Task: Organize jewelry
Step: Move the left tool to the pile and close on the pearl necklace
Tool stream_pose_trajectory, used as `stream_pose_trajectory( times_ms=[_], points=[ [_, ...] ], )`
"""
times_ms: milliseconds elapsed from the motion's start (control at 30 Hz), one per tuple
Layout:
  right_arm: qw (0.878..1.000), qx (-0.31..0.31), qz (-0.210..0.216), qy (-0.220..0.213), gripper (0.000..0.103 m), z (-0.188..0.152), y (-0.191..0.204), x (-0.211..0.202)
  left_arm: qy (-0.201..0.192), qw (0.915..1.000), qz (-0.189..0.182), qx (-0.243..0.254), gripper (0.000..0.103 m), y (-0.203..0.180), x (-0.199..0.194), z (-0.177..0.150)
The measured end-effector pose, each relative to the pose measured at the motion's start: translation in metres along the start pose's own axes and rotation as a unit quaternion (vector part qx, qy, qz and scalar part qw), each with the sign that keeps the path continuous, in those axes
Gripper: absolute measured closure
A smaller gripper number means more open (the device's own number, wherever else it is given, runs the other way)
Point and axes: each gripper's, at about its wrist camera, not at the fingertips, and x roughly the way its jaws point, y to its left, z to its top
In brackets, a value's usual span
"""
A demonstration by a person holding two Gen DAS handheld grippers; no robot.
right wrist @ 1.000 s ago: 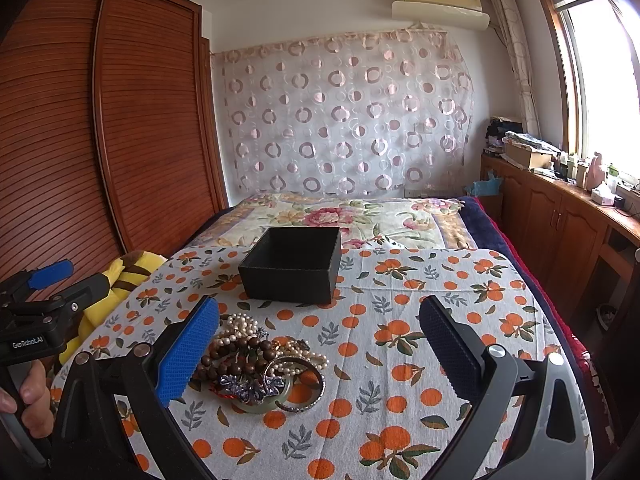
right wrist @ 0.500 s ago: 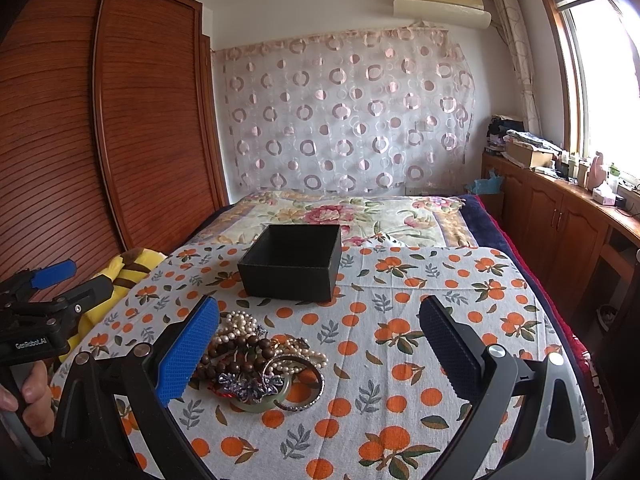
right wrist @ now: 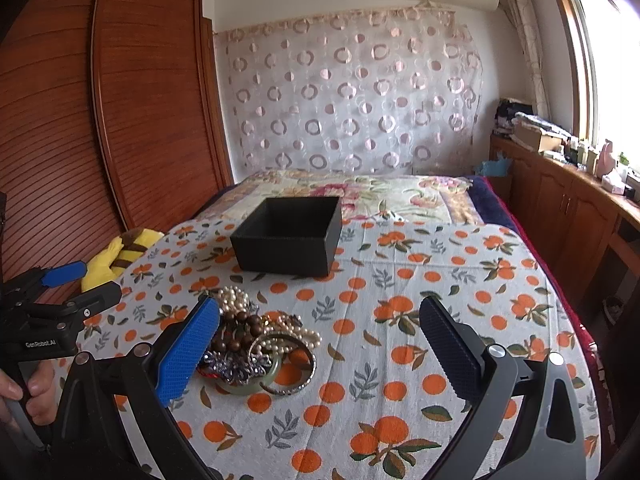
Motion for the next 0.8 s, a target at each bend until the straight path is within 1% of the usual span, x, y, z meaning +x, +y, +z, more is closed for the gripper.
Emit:
stream_pose_trajectory(
  times_ms=[33,100,133,200,233,300,333,400,500,567,600,733,800],
  points=[
    [1.0,-0.002,0.004,0.005,0.007,-0.002,-0.001,0.003,0.003,1.0,-0.001,0.001,0.008,0.0,0.002,-0.001],
    [1.0,-0.007,0.009,0.016,0.018,-0.004,-0.002,0.008,0.011,0.9999,-0.005,0.002,0.008,0.0,0.007,-0.004],
    [1.0,-0.011,0.009,0.022,0.02,-0.006,-0.002,0.012,0.015,0.9999,-0.007,0.002,0.008,0.001,0.01,-0.005],
    [0.999,-0.016,0.013,0.034,0.032,-0.009,-0.003,0.017,0.022,0.9997,-0.011,0.004,0.008,0.001,0.014,-0.008],
    [0.999,-0.018,0.015,0.04,0.035,-0.011,-0.003,0.02,0.026,0.9995,-0.014,0.005,0.008,0.001,0.017,-0.009],
    [0.998,-0.024,0.019,0.054,0.045,-0.014,-0.004,0.027,0.033,0.9992,-0.02,0.007,0.008,0.001,0.021,-0.011],
    [0.997,-0.028,0.023,0.062,0.048,-0.016,-0.005,0.031,0.036,0.9991,-0.023,0.009,0.008,0.001,0.023,-0.012],
    [0.996,-0.033,0.034,0.081,0.056,-0.019,-0.005,0.041,0.041,0.9985,-0.035,0.011,0.008,0.0,0.027,-0.015],
    [0.992,-0.046,0.048,0.109,0.064,-0.025,-0.003,0.056,0.046,0.9977,-0.048,0.016,0.008,-0.002,0.032,-0.015],
    [0.99,-0.051,0.054,0.123,0.069,-0.026,-0.002,0.064,0.049,0.9971,-0.054,0.021,0.013,-0.004,0.036,-0.015],
    [0.988,-0.054,0.057,0.132,0.071,-0.028,-0.002,0.07,0.052,0.9967,-0.057,0.024,0.018,-0.005,0.038,-0.014],
    [0.983,-0.061,0.066,0.158,0.075,-0.03,-0.002,0.085,0.067,0.9939,-0.082,0.029,0.029,-0.009,0.049,-0.012],
    [0.982,-0.065,0.068,0.166,0.077,-0.029,0.0,0.09,0.073,0.9931,-0.086,0.032,0.034,-0.011,0.055,-0.01]
  ],
)
